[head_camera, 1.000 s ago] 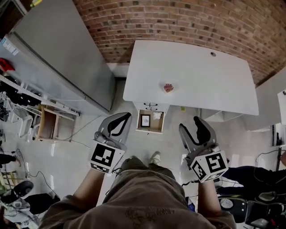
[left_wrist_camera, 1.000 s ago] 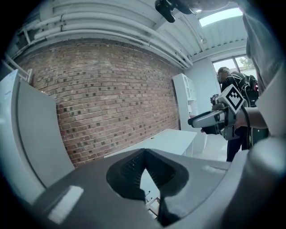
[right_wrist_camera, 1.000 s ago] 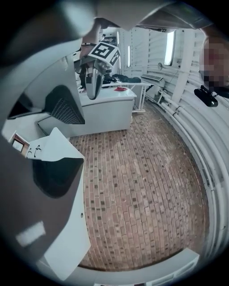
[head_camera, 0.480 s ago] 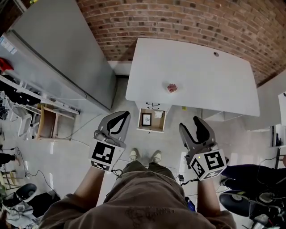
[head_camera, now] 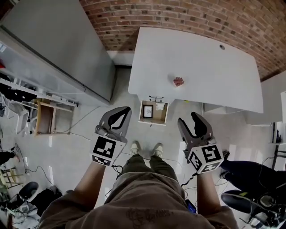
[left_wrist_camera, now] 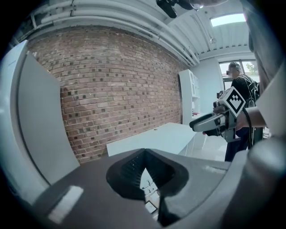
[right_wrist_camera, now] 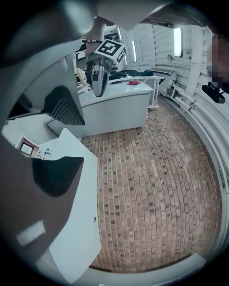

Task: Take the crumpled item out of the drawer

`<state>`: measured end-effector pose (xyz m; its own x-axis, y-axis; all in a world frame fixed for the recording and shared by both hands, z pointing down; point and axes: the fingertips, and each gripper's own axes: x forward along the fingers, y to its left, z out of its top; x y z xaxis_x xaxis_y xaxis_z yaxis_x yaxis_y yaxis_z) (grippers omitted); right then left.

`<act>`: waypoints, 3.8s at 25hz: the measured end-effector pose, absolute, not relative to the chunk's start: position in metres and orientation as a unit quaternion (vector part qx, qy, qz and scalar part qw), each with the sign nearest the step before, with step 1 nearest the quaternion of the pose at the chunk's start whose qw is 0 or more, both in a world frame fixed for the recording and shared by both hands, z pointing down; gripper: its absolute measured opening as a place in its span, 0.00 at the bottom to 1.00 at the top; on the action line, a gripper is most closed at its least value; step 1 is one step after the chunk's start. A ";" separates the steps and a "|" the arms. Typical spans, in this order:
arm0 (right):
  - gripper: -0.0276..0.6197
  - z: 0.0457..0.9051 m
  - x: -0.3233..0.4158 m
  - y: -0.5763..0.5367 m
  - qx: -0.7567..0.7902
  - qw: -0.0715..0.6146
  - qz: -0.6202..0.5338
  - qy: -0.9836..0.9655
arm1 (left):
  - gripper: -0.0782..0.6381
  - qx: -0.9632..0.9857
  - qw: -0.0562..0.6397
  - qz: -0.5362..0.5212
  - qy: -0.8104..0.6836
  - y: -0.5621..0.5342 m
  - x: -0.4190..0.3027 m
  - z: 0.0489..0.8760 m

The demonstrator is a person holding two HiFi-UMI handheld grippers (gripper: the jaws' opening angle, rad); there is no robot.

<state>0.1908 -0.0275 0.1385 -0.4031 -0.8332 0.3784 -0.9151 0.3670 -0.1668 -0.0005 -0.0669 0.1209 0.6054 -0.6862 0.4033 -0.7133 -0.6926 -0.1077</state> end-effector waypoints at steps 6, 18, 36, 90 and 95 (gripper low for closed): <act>0.43 0.187 0.170 -0.044 0.516 0.143 0.199 -0.821 | 0.11 0.891 0.046 0.233 -0.386 -0.079 -0.011 0.162; 0.43 0.363 0.152 -0.065 0.505 0.202 0.239 -0.804 | 0.11 0.885 0.083 0.248 -0.385 -0.091 -0.034 0.306; 0.43 0.654 0.137 -0.121 0.491 0.265 0.229 -0.797 | 0.11 0.879 0.076 0.232 -0.410 -0.136 -0.075 0.560; 0.32 1.055 0.180 -0.220 0.630 0.347 0.303 -0.625 | 0.11 0.883 0.045 0.252 -0.393 -0.200 -0.075 0.884; 0.18 1.054 0.182 -0.217 0.623 0.331 0.312 -0.636 | 0.11 0.877 0.049 0.267 -0.397 -0.200 -0.081 0.893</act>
